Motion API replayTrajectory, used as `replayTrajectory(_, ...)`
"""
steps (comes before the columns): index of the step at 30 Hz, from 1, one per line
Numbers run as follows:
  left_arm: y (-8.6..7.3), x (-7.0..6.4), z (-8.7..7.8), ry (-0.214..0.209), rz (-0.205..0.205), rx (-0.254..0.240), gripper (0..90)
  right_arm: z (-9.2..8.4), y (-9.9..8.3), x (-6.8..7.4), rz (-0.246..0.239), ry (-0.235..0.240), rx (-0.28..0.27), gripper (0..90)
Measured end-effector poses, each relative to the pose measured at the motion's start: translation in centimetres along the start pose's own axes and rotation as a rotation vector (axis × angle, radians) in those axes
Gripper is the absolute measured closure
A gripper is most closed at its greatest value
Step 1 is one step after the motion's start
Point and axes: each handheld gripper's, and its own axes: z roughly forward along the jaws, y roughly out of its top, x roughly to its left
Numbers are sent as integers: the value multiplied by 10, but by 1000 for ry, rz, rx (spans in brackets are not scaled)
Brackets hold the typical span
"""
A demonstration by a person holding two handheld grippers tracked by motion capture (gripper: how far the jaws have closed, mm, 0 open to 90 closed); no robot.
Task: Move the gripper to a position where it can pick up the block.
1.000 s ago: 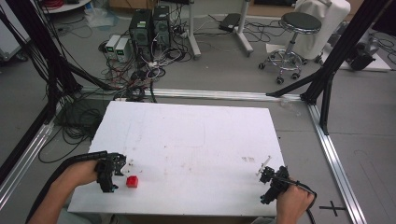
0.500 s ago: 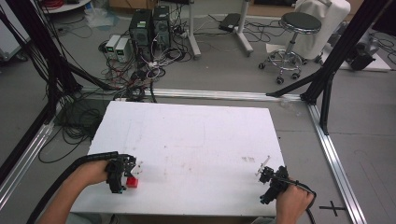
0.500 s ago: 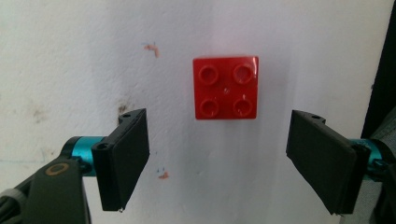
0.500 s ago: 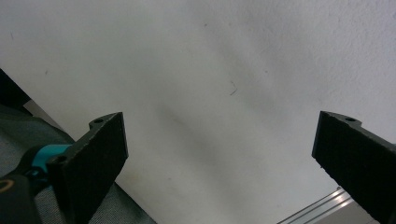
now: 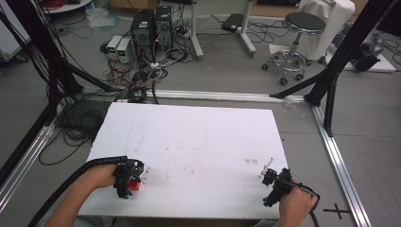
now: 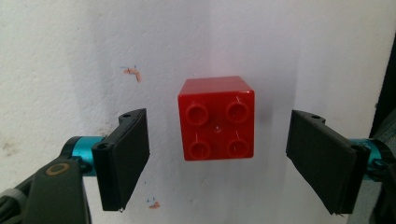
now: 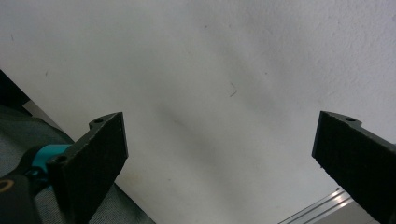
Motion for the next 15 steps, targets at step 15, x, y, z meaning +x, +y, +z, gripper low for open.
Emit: replayTrajectory(15,2,2,3,-12,-17,9,219,0,1,0,-4,3,-5,26)
